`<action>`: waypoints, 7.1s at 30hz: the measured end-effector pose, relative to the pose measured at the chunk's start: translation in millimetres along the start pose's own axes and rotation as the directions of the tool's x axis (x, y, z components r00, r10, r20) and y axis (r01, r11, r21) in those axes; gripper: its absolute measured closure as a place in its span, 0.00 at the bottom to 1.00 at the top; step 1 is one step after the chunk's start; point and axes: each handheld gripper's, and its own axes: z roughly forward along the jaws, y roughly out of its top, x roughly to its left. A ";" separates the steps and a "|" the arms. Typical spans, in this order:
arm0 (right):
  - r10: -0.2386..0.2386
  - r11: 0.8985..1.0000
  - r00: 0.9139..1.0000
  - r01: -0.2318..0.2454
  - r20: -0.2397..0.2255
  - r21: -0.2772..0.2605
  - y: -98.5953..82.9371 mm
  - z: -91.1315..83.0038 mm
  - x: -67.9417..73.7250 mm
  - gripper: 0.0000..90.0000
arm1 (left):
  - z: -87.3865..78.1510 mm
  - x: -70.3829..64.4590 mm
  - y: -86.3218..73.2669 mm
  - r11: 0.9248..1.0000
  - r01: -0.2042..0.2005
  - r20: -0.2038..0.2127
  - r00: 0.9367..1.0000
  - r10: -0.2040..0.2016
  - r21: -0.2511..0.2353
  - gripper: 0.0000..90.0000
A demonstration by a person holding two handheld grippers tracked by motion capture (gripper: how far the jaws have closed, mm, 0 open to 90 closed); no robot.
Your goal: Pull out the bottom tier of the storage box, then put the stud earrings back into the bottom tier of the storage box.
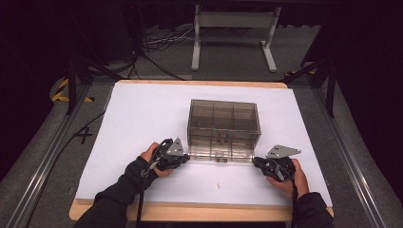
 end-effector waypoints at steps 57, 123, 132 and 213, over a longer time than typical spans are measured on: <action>-0.065 0.988 0.994 0.052 -0.089 -0.147 7.4 -31.8 39.6 0.88 | -48.2 -29.8 -33.5 0.966 0.061 -0.071 0.994 -0.081 -0.251 0.69; -0.207 0.978 0.946 0.200 -0.249 -0.050 22.2 33.2 98.3 0.96 | -47.0 -40.5 -62.6 0.972 0.137 -0.090 0.983 -0.157 -0.192 0.37; -0.195 0.980 0.952 0.183 -0.235 -0.075 23.9 24.9 91.9 0.96 | -47.9 -40.8 -59.4 0.963 0.147 -0.104 0.979 -0.174 -0.227 0.34; -0.127 0.984 0.986 0.111 -0.112 -0.142 74.9 40.6 54.0 0.96 | -34.9 -39.5 -52.2 0.942 0.132 -0.061 0.986 -0.158 -0.310 0.16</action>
